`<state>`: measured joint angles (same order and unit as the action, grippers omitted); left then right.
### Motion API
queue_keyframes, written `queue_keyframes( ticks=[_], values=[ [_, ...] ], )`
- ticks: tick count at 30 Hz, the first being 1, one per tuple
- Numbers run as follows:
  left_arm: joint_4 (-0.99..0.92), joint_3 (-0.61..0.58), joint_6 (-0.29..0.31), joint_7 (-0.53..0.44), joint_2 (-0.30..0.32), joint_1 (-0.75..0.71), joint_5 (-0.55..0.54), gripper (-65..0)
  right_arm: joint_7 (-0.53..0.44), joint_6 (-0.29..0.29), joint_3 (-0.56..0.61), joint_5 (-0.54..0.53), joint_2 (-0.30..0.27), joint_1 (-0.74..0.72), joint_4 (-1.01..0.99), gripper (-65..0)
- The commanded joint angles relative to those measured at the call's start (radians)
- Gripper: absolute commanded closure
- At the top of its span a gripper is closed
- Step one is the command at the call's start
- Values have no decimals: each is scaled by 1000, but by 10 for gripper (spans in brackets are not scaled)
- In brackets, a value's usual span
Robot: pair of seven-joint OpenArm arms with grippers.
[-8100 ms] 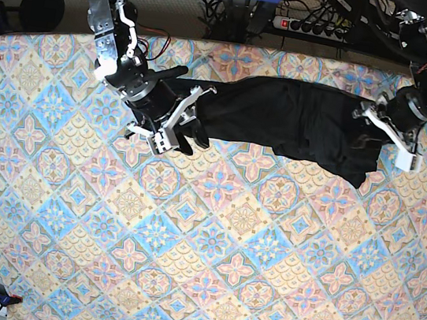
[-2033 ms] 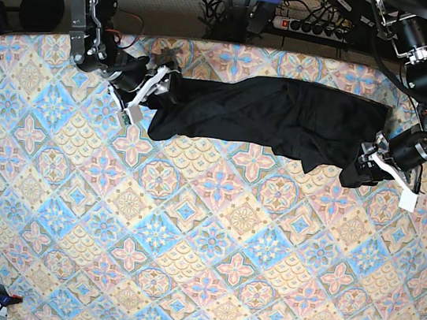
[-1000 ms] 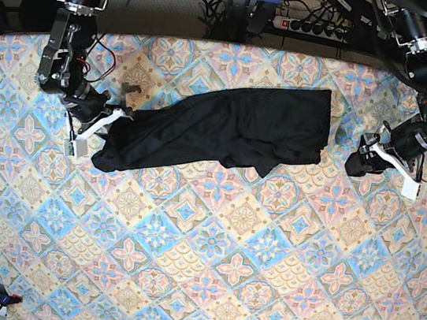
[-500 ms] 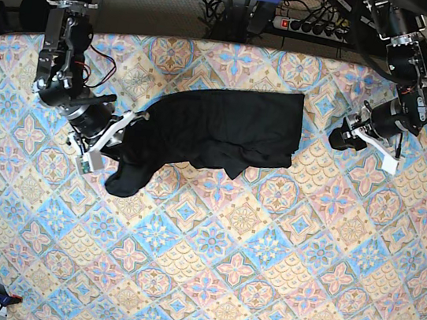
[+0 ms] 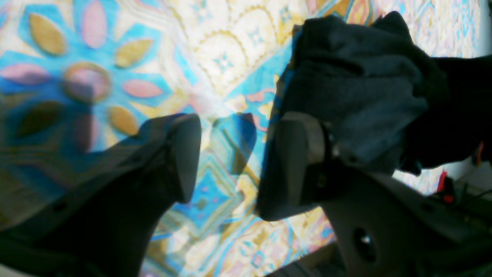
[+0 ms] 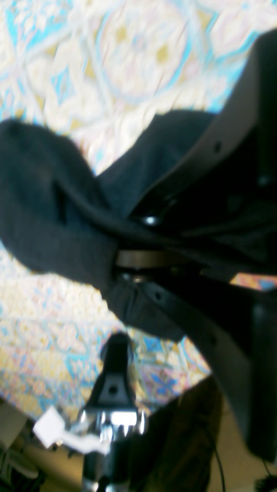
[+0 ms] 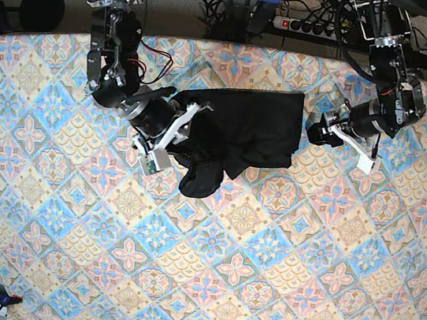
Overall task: Layout the t-shirt on the table in an organized manner, then fold the t-shirt properly
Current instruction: 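Lay the held end with the right gripper onto the folded bundle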
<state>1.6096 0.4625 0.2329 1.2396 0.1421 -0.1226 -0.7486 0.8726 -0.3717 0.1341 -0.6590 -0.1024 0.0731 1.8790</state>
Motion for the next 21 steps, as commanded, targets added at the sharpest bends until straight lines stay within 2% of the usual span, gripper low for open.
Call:
queue_keyframes(
  ticks=[1,5,8,13,17,21],
  values=[
    [16,3,4,-10,7,10,-19,-342,-28,-8,3,-20,7,-14,6,-18],
    [16,2,4,-10,7,10,-19,-342,-29,-8,32,-18,66,-14,-52,-19],
    [16,0,4,-10,6,11,-19,-342,-29,-8,62,12,89,-43,-83,-35],
    [16,0,4,-10,6,11,-19,-342,-34,-8,146,189,89,-124,-104,-76],
    [16,0,4,-10,6,11,-19,-342,-92,-8,238,247,91,-126,-118,-80],
    [16,2,4,-10,7,11,-19,-342,-99,-8,307,261,91,-123,-118,-81]
  ],
)
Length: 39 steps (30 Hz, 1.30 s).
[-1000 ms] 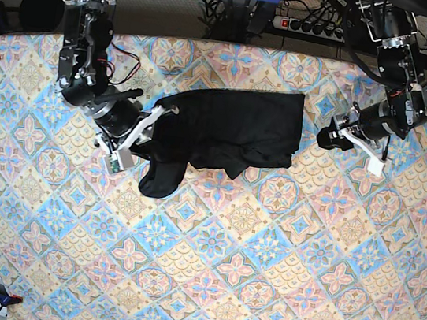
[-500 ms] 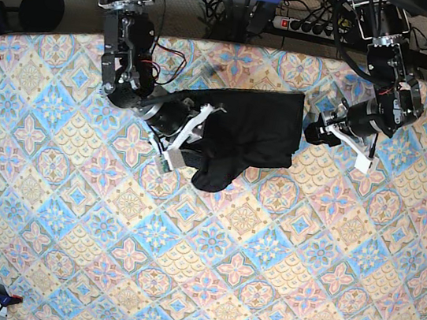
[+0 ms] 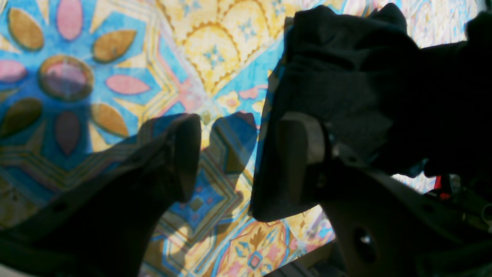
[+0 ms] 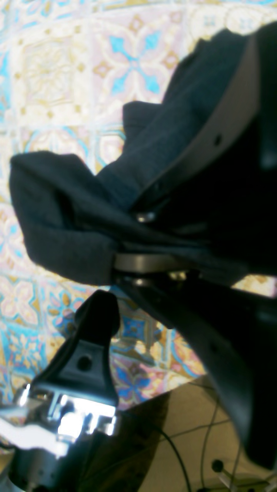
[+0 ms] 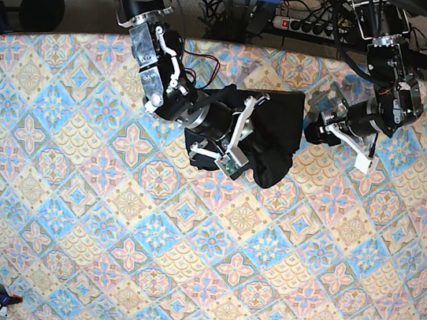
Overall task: Layout the t-shirt on the table in an organized manner, then fold the t-shirt properly
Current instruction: 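Lay the held end with the right gripper onto the folded bundle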
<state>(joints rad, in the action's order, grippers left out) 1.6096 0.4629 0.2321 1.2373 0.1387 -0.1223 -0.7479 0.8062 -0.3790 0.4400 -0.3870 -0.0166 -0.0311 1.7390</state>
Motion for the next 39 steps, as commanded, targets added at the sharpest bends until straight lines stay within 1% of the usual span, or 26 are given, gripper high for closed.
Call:
queue_keyframes(
  ticks=[1,3,5,7,9,14,18,20,22,25,28,30,33,37,39],
  values=[
    [16,1,5,-8,11,11,-20,-342,-32,-1,15,-10,7,-20,22,-82],
    [16,1,5,-8,11,11,-20,-342,-34,-1,47,-10,13,-23,22,-101],
    [16,1,5,-8,11,11,-20,-342,-34,-1,67,-10,13,-25,22,-137],
    [16,1,5,-8,11,11,-20,-342,-34,-1,72,-10,13,-25,22,-178],
    [16,1,5,-8,11,11,-20,-342,-34,-1,72,-10,11,-25,25,-202],
    [18,1,5,-8,11,16,-22,-342,-34,-1,56,-10,7,-19,68,-204],
    [22,3,5,-8,16,20,-29,-340,-34,-1,-48,-10,-1,-17,148,-204],
    [22,3,6,-8,17,20,-29,-322,-34,-1,-96,-14,-38,-11,160,-204],
    [22,3,11,-4,17,19,-29,-289,-34,-1,-129,-14,-73,0,163,-203],
    [22,3,11,-4,17,17,-29,-228,-34,-1,-151,-13,-87,10,152,-203],
    [22,4,11,-4,28,23,-29,-175,-34,-1,-140,-13,-105,10,120,-203],
    [22,4,11,-6,31,25,-29,-148,-31,-1,-94,-11,-108,12,100,-203],
    [22,4,11,-6,32,45,-29,-121,-26,-1,35,-11,-131,12,69,-203],
    [22,6,11,-6,31,68,-29,-119,-31,-1,216,-11,-159,9,48,-203],
    [22,15,11,-6,29,79,-29,-119,-32,-1,280,-11,-165,9,46,-203]
  ],
)
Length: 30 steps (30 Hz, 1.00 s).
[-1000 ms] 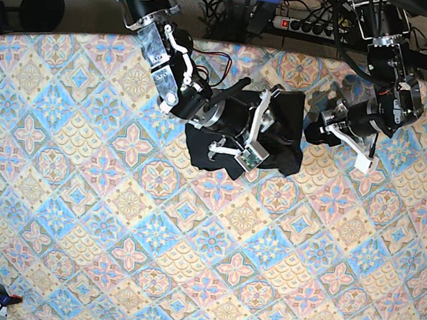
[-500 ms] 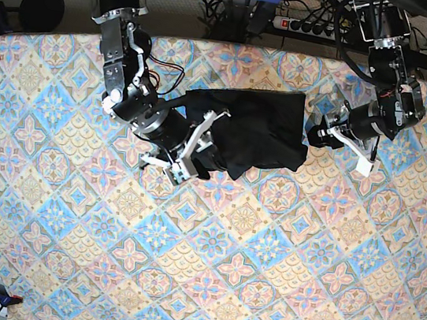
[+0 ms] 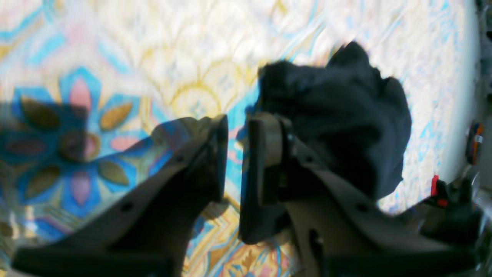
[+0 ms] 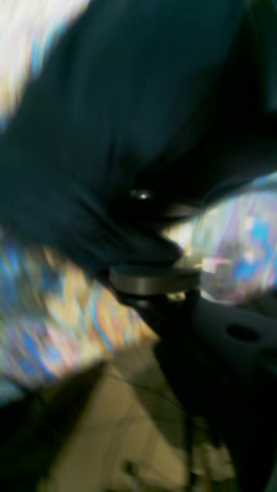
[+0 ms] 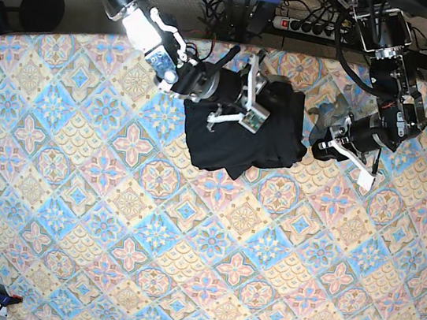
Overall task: Layout the t-shirt on the table in an organized manner, then fold the t-shirt properly
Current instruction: 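Lay the held end with the right gripper onto the folded bundle, then tuck and flatten the bundle edges with both grippers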
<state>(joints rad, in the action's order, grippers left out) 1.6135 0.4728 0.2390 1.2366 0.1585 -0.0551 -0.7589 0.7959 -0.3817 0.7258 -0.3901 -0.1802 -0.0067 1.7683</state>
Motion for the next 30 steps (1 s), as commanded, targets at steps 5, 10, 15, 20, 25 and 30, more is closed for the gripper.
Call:
queue_keyframes(
  ticks=[5,10,15,20,25,30],
  values=[
    [18,70,4,-5,3,27,-18,-119,-23,2,30,-7,-2,-20,21,-203],
    [18,68,4,-2,3,27,-21,-119,-25,2,-31,-7,-2,-20,25,-203],
    [46,71,4,-2,11,5,-175,-119,-25,2,-166,-7,-2,-17,25,-203],
    [67,68,0,-2,5,8,-259,-171,-25,2,-220,-7,0,-22,21,-203],
    [67,39,0,4,-32,19,-264,-308,-25,2,-220,-7,0,-23,17,-203],
    [66,34,3,35,-76,18,-259,-391,-25,2,-220,-7,1,-23,17,-203]
  ],
)
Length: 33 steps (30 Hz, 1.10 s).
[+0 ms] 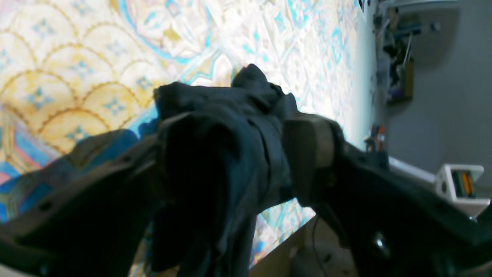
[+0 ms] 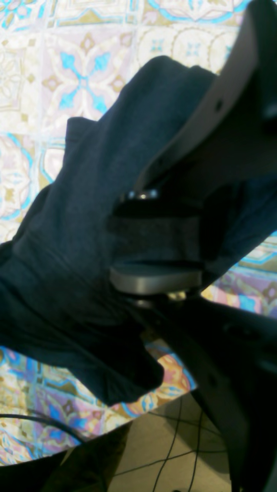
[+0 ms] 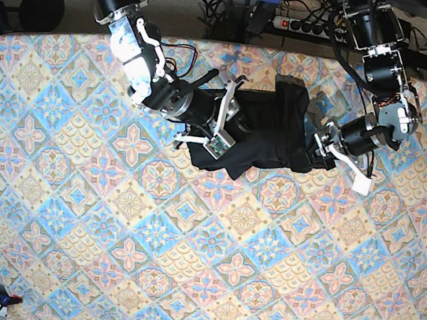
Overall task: Layout the t-shirt on the table in an organized manner, then fold the t-shirt properly
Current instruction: 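Tuck and flatten the bundle edges with both grippers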
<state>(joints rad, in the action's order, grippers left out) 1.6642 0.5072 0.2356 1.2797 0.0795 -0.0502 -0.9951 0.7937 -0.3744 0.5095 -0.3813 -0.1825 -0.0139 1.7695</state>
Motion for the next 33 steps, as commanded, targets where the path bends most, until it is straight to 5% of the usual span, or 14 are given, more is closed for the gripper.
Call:
queue_keyframes(
  ticks=[1,8,18,33],
  values=[
    [11,-3,6,-7,-5,17,-18,-392,-23,-5,-4,-15,4,-16,16,-203],
    [-164,-66,3,-12,-13,71,72,-359,-23,-5,-4,-15,4,-16,14,-203],
    [-141,-60,1,-13,116,71,77,-15,-23,-5,-2,-15,5,-16,-3,-203],
    [-140,38,1,-38,147,68,-15,-54,-21,-2,-2,-15,5,-13,-72,-179]
  ],
)
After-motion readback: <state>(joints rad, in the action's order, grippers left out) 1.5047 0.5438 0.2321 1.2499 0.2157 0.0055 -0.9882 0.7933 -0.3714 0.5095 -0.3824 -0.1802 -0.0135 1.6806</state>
